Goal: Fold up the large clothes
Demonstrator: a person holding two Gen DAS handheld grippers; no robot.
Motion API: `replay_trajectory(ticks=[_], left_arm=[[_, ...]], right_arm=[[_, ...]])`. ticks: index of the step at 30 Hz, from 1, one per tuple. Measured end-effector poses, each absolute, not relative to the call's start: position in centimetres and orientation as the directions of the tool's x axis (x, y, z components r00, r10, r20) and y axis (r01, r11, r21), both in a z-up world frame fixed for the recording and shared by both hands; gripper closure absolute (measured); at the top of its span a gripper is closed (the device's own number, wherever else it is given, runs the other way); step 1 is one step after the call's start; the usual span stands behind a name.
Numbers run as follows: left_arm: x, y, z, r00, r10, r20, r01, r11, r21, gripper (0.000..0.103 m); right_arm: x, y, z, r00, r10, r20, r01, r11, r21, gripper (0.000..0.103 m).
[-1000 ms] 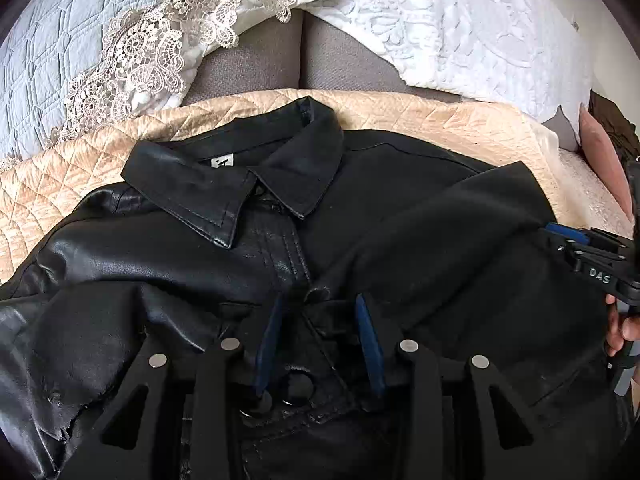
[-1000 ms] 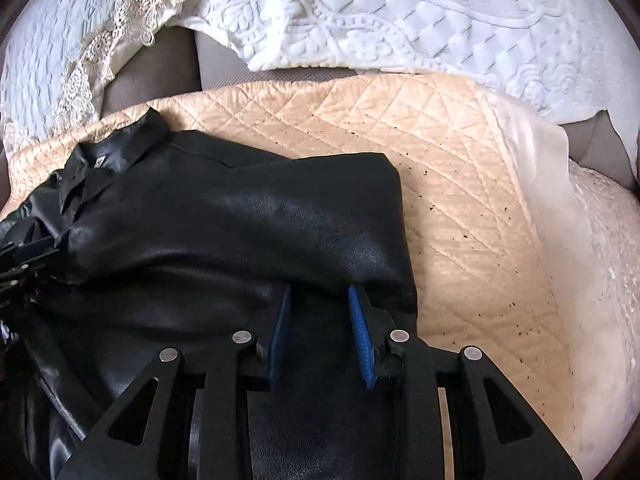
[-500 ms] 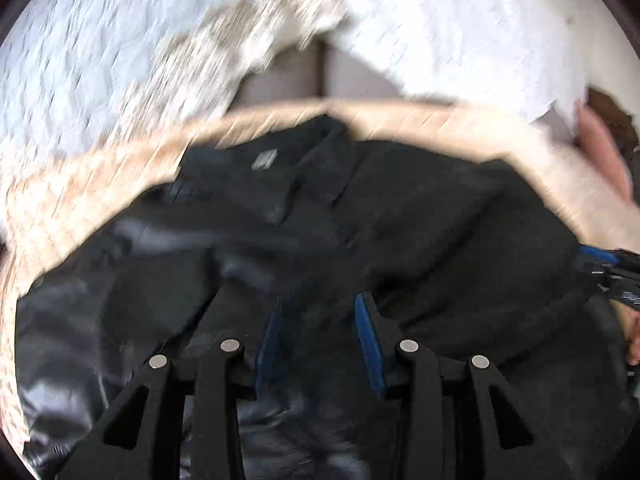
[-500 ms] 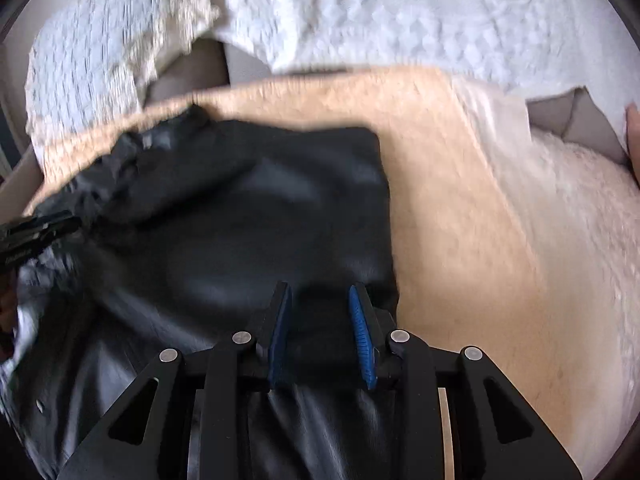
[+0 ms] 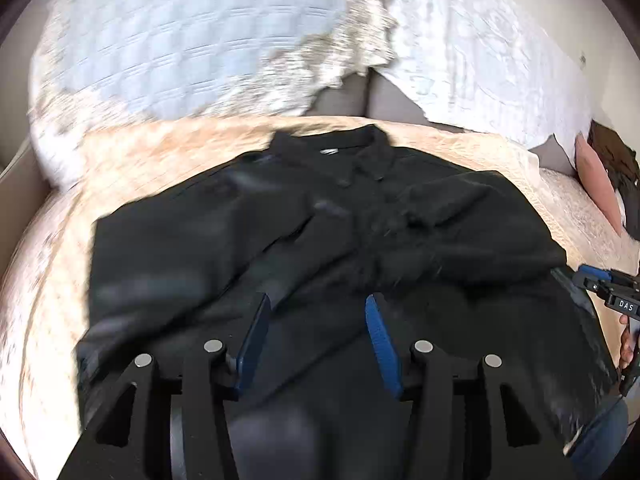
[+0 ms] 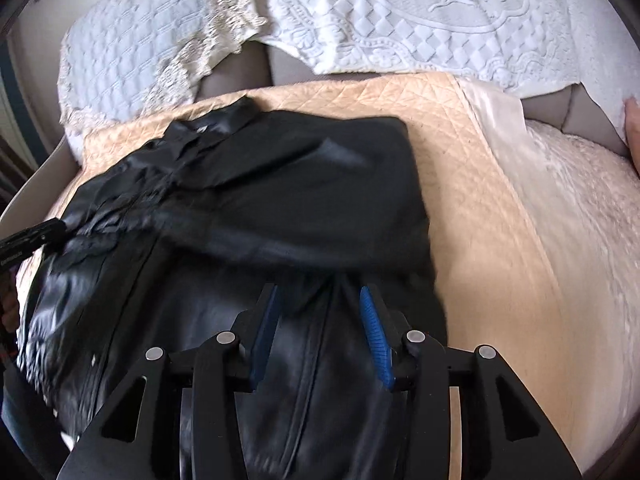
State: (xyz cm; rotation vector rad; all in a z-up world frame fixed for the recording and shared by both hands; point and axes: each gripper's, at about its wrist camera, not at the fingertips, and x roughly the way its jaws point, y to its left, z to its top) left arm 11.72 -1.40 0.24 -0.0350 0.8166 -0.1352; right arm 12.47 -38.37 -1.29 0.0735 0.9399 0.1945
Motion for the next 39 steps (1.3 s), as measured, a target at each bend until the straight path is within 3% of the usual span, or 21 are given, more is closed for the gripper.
replay_trajectory(ticks=[6, 10, 15, 19, 21, 26, 35, 39], left_arm=[[6.0, 4.2, -1.9, 0.661, -0.025, -0.75, -0.001, 0.999, -0.034, 0.048], [5.2, 7.6, -5.1, 0.581, 0.0, -0.814, -0.084, 0.995, -0.06, 0.048], [3.0, 8.2, -3.5, 0.625, -0.025, -0.781, -0.079, 0.992, -0.094, 0.047], [1.6, 9.5, -3.0, 0.644, 0.009, -0.765, -0.117, 0.989, -0.086, 0.038], [1.4, 11.0, -3.9, 0.626, 0.028, -0.779, -0.156, 0.984, -0.089, 0.038], [0.9, 13.0, -5.5, 0.593, -0.033, -0.805, -0.184, 0.967, -0.175, 0.038], [-2.2, 11.4, -5.6, 0.58, -0.27, -0.769, -0.095, 0.915, -0.393, 0.035], [-2.8, 11.1, -5.6, 0.587, -0.269, -0.764, -0.083, 0.918, -0.387, 0.036]], right_arm=[[8.8, -37.8, -2.5, 0.522, 0.192, -0.831, -0.12, 0.981, 0.152, 0.06], [9.2, -38.8, -5.0, 0.414, 0.166, -0.895, -0.041, 0.986, 0.164, 0.06], [8.2, -38.5, -2.6, 0.48, 0.186, -0.857, -0.063, 0.982, 0.178, 0.06], [7.1, -40.7, -1.5, 0.538, 0.188, -0.822, -0.006, 0.976, 0.219, 0.048], [6.9, -42.5, -2.0, 0.539, 0.204, -0.817, 0.053, 0.96, 0.274, 0.048], [6.8, -44.1, -4.5, 0.464, 0.264, -0.845, 0.132, 0.923, 0.361, 0.047], [3.4, -43.1, -4.9, 0.416, 0.497, -0.762, 0.059, 0.821, 0.568, 0.045], [3.3, -43.6, -4.4, 0.431, 0.448, -0.783, 0.059, 0.852, 0.52, 0.045]])
